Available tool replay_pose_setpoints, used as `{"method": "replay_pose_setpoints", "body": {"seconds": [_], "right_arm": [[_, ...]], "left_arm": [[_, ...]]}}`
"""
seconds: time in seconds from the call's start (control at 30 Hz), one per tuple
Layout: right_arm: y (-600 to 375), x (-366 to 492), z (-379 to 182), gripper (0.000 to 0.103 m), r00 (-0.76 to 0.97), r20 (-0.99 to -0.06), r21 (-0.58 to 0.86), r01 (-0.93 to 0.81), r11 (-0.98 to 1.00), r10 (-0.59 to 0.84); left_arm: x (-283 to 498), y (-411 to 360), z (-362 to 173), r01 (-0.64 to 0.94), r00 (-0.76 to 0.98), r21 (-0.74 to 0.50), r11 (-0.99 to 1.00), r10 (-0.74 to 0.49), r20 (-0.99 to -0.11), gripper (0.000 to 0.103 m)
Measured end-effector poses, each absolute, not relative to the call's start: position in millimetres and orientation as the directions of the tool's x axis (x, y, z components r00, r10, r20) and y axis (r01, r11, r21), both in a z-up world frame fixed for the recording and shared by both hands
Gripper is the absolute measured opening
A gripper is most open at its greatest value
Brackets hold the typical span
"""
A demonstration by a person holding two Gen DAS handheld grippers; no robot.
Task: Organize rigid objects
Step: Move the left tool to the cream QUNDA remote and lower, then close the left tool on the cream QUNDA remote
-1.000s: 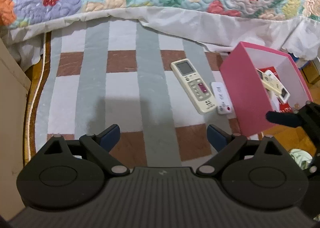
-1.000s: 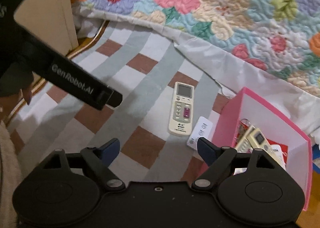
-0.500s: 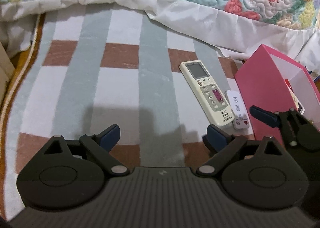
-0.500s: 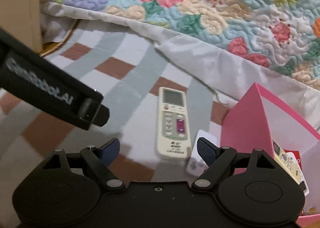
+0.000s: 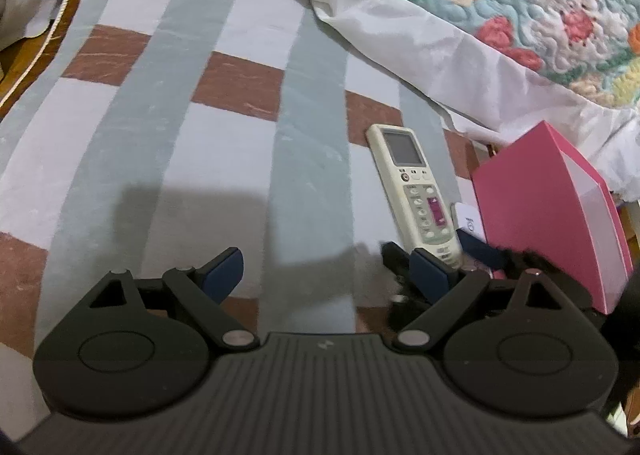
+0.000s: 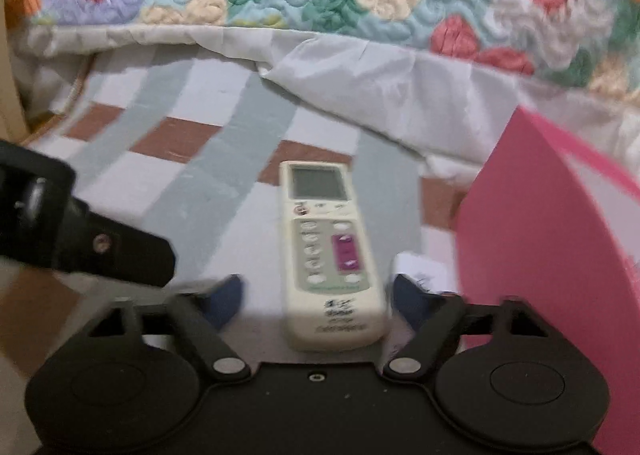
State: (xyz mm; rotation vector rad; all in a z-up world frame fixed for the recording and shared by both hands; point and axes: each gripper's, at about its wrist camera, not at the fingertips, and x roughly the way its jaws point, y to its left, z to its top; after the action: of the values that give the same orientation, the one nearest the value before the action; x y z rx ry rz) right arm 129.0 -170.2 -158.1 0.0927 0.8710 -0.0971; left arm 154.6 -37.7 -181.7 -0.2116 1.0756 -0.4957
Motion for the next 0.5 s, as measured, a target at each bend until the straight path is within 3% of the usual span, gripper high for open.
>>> {"method": "replay_pose_setpoints", "body": {"seconds": [0.13, 0.5], "right_arm": [[-166, 123, -153, 0.059, 0.61, -0.792, 0.087, 0.102, 0.991, 0.007], [-161, 95, -140, 0.059, 0.487, -0.849, 0.331, 0.182, 0.926, 0.208]], "left_arm": [[155, -36, -180, 0.268, 0.351, -0.437, 0.859, -0.509, -0.786, 0.076], [155, -36, -188, 0.24, 0.276, -0.487, 0.84, -0.54, -0.795, 0.062]]}}
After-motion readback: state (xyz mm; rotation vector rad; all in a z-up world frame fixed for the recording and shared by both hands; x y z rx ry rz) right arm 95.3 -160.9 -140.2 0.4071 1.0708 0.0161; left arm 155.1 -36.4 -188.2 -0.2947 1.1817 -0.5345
